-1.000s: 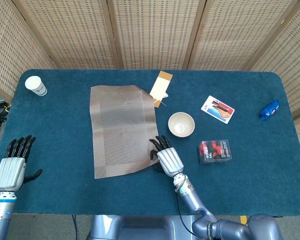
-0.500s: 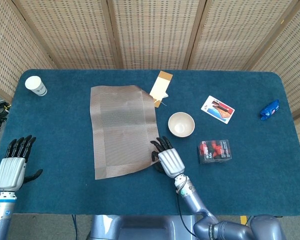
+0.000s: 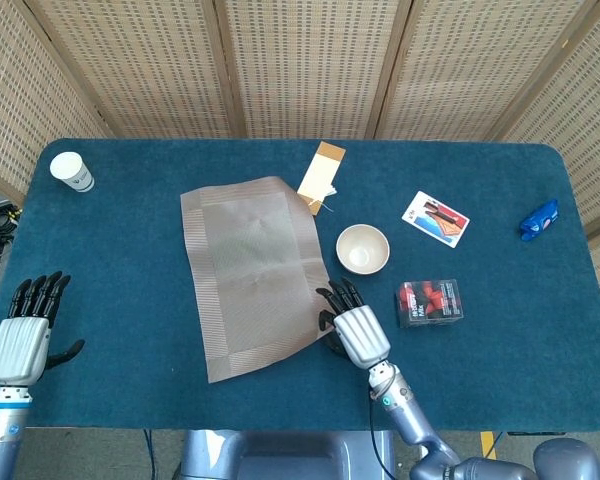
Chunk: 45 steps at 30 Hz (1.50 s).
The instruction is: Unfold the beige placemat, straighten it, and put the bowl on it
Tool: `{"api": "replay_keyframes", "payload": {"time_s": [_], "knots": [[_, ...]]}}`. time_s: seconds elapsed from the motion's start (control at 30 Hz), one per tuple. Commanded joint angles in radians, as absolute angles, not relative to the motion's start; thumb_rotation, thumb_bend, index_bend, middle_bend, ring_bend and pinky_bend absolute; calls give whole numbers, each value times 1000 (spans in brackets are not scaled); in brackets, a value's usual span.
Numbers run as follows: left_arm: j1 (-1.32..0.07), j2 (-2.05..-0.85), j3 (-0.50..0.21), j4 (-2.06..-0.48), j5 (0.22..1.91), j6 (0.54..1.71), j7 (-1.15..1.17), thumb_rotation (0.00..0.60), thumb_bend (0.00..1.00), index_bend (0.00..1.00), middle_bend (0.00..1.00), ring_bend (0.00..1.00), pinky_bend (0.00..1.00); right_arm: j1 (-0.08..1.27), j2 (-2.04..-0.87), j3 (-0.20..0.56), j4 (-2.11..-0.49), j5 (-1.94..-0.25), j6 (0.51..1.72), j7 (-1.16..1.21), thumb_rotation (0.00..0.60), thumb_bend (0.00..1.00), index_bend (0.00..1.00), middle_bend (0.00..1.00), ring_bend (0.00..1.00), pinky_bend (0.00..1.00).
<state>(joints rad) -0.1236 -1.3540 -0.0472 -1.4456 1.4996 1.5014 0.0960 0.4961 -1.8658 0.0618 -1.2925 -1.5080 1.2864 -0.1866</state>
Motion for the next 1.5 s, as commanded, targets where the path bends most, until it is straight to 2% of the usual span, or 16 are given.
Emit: {"api": "replay_keyframes", "payload": {"time_s": [0.03, 0.57, 0.93, 1.5], "knots": [[-122, -1352, -46, -1450, 1503, 1504, 97, 600, 180, 1, 0, 0, 0, 467, -1819, 47, -1339, -1513, 1308, -205, 600, 626, 629, 245, 121, 89], [-120, -1352, -45, -1457, 1512, 1510, 96, 600, 180, 3, 0, 0, 0, 400, -1675, 30, -1410, -1517, 1355, -238, 600, 626, 640, 246, 122, 89], [-121, -1357, -46, -1453, 1508, 1504, 97, 600, 180, 6, 0, 0, 0, 406, -1573, 68, -1416, -1483, 1319, -308, 600, 626, 653, 258, 133, 90], [-121, -1359, -47, -1454, 1509, 1504, 98, 600, 179, 7, 0, 0, 0, 428, -1502, 120, -1492, -1475, 1310, -370, 600, 627, 652, 258, 135, 90]]}}
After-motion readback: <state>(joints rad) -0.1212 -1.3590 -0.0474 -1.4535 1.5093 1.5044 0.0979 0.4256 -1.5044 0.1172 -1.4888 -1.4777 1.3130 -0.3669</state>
